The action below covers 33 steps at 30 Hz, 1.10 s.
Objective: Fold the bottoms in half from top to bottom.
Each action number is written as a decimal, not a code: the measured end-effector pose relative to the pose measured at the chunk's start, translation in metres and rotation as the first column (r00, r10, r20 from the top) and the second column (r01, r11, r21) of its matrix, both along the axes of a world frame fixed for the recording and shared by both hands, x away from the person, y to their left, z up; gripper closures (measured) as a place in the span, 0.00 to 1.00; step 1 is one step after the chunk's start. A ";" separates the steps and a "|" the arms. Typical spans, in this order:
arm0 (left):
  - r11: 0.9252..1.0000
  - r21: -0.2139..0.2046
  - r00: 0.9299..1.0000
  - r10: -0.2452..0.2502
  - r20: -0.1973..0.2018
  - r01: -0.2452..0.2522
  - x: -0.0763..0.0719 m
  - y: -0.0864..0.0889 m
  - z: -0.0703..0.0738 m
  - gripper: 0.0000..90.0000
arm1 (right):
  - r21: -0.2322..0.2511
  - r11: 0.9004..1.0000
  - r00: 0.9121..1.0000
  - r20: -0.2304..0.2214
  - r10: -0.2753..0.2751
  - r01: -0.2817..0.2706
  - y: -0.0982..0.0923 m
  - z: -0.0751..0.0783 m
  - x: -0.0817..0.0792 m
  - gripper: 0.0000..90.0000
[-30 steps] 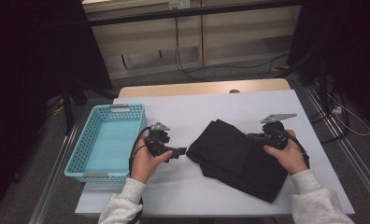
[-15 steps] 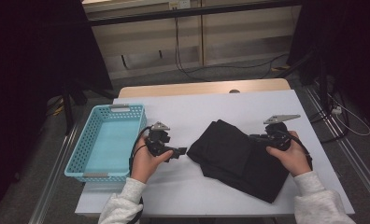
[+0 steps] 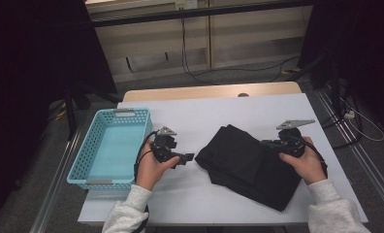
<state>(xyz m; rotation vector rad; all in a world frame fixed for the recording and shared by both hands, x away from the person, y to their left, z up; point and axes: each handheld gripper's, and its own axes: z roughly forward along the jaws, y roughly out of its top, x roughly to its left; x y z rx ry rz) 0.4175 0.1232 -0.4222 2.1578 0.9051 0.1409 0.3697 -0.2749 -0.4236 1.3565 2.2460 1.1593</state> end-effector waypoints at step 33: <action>1.000 0.006 1.000 -0.023 0.003 0.023 0.003 -0.009 0.000 0.13 | -0.014 1.000 1.000 -0.004 -0.007 0.007 -0.011 0.001 -0.014 0.94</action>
